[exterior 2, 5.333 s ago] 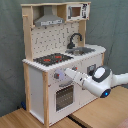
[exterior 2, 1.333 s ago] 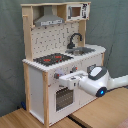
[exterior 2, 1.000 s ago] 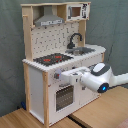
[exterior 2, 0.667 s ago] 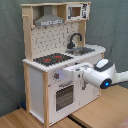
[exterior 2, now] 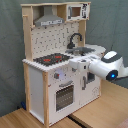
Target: Play with the kitchen
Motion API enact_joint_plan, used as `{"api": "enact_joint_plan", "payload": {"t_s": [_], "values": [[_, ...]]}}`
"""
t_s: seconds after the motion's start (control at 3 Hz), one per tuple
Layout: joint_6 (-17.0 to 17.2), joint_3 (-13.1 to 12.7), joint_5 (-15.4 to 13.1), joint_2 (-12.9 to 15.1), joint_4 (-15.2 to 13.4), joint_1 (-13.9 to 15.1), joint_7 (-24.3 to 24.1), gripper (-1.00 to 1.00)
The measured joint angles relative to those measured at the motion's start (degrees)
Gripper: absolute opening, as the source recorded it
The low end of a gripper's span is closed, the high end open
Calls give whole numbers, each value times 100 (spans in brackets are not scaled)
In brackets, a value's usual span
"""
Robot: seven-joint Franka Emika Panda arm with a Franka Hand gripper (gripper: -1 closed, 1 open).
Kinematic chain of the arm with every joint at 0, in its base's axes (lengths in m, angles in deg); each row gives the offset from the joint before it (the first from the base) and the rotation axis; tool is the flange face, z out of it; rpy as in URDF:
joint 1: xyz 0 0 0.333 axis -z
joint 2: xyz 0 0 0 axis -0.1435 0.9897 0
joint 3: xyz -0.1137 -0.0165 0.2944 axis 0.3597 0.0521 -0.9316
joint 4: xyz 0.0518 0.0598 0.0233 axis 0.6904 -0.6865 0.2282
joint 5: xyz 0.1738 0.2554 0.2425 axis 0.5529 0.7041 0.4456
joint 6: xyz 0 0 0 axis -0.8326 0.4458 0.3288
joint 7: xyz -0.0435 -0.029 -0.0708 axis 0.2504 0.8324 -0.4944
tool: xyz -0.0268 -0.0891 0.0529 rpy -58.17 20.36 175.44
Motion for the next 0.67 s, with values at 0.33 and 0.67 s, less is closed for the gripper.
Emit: {"api": "enact_joint_plan", "payload": {"t_s": [0.33, 0.67], "values": [[152, 404, 0, 11, -168, -373, 283, 100], [310, 856, -6, 6, -234, -588, 608, 100]]}}
